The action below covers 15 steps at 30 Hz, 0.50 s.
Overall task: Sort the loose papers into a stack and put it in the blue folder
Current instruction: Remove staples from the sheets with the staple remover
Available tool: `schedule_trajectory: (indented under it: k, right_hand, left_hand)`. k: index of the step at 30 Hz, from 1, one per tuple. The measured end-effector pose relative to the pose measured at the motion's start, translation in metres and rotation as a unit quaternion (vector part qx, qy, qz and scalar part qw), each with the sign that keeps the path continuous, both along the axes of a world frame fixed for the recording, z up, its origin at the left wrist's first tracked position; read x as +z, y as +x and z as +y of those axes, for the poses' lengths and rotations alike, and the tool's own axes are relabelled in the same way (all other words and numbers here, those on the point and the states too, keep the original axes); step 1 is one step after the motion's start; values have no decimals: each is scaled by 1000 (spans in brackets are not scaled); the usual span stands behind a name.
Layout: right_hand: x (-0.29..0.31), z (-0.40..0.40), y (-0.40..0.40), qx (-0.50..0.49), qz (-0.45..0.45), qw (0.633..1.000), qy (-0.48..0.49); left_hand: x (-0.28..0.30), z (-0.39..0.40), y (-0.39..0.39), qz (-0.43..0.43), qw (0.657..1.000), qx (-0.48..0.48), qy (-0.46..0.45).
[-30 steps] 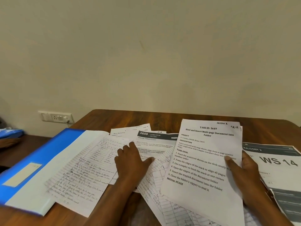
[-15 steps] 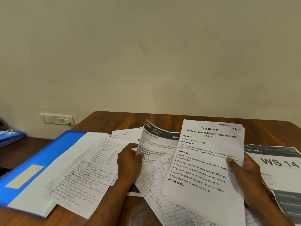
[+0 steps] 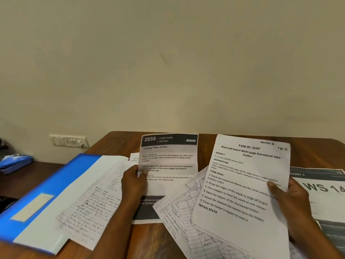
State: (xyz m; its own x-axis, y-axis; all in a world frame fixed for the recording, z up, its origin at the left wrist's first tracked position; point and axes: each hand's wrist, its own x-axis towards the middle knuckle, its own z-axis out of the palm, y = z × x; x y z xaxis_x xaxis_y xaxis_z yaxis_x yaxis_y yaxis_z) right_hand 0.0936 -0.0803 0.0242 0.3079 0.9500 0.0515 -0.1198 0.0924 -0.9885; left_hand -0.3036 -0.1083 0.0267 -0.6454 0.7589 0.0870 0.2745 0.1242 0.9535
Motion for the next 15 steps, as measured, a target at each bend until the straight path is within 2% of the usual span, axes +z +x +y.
schedule_trajectory:
  k: [15]
  right_hand:
    - [-2, 0, -2, 3, 10, 1000, 18]
  left_hand:
    - [-4, 5, -11, -105, 994, 3, 19]
